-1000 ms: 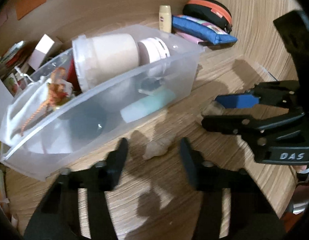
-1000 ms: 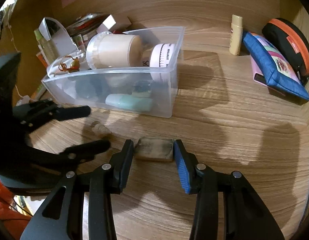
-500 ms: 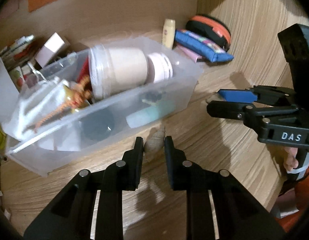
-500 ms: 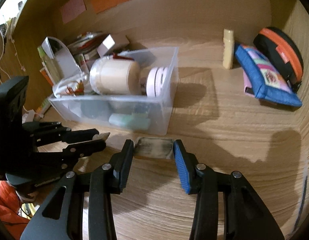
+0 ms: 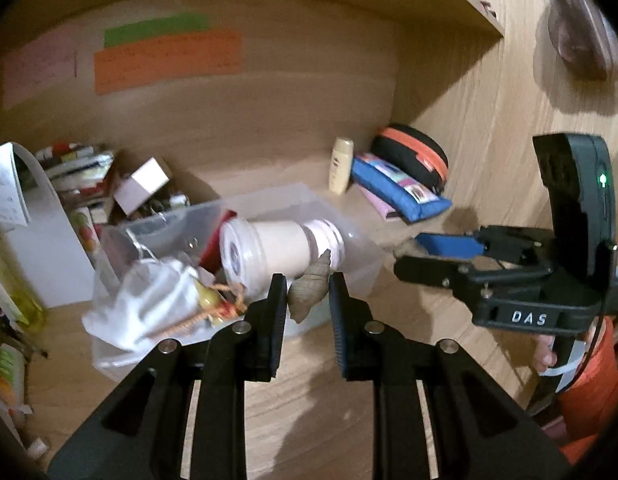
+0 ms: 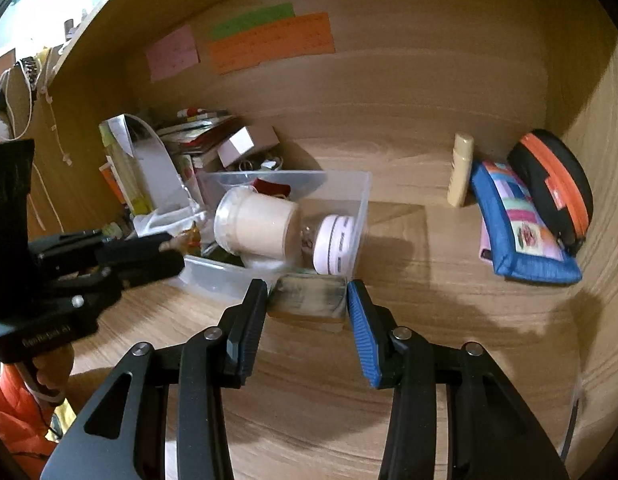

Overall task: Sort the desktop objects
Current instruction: 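Lift and carry the seashell and square block over the clear bin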

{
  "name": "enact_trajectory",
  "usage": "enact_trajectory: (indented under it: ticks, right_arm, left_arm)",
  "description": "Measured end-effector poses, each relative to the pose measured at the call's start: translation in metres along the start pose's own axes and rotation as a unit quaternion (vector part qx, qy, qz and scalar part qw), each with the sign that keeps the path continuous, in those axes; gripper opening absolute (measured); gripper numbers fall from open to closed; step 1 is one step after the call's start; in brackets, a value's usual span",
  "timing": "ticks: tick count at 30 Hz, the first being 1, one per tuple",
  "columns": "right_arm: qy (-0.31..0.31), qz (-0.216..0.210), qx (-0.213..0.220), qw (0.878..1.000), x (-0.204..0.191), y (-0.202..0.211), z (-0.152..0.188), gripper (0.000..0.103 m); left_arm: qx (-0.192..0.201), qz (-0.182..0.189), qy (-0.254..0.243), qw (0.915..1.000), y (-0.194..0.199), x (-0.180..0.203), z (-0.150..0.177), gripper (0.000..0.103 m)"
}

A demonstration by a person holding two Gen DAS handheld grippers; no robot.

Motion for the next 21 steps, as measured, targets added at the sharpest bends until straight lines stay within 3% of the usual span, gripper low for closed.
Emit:
enact_trajectory:
  ticks: [6, 21]
  right_arm:
    - [0.012, 0.0, 0.001, 1.0, -0.004, -0.007, -0.01, 0.038]
    - [0.019, -0.006, -0.026, 0.999, -0.007, -0.048, -0.018, 0.038]
  left_arm:
    - [0.007, -0.013, 0.006, 0.9999, -0.002, -0.01, -0.007, 0.021]
    - [-0.029, -0.02, 0.007, 0.9993, -0.039, -0.018, -0.001, 0.021]
Point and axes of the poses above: each gripper's, at about its wrist camera, not at the fingertips, and y roughly against the way its jaws point, x to its right, z to its underside, the point moved 1 cm from there along -y, roughly the way its jaws point, and after that the axes turned 4 degrees about -x, right-handed, at the moved point
